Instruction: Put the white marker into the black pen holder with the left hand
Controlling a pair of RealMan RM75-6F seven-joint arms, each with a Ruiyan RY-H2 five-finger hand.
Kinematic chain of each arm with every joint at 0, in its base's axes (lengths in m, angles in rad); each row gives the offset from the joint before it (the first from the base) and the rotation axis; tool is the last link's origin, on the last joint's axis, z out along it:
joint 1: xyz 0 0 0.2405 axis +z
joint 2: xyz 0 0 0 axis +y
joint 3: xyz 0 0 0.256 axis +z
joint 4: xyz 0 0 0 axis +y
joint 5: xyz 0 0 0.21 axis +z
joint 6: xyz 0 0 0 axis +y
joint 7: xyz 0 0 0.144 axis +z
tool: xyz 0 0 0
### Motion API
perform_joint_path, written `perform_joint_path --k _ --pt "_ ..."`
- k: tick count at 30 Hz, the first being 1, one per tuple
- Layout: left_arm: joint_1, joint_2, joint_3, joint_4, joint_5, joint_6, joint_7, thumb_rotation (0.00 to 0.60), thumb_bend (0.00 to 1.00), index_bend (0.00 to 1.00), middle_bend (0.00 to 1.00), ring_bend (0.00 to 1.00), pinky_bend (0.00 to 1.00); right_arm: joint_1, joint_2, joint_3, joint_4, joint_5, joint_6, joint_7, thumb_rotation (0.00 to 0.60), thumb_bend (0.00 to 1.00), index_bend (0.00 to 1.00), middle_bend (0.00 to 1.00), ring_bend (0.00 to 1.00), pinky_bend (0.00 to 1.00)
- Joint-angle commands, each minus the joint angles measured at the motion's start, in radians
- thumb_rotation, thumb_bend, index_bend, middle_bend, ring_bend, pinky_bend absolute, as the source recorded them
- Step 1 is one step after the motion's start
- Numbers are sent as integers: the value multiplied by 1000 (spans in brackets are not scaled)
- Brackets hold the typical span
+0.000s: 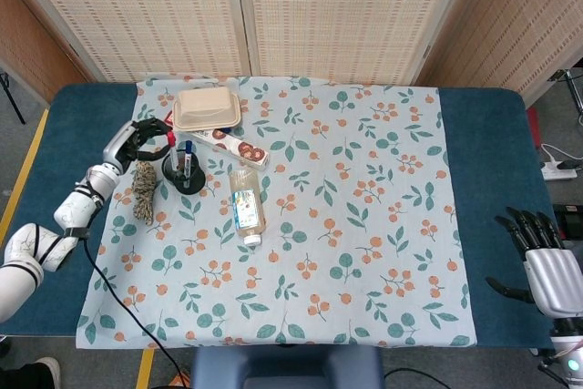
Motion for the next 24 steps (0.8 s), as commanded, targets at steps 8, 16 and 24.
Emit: perform_joint_path --k 8,16,24 --pt "-29 -31 98 91 32 88 -132 600 406 0 0 0 65 0 1 2 7 6 -4 12 600 0 165 58 54 0" --pt "-1 45 58 3 -28 244 102 600 405 16 0 0 68 1 4 -1 9 -4 -4 31 600 0 165 58 54 0" --pt "262 372 -19 -674 -171 632 1375 600 404 120 83 0 83 -5 18 -14 3 -55 22 66 600 0 165 58 54 0"
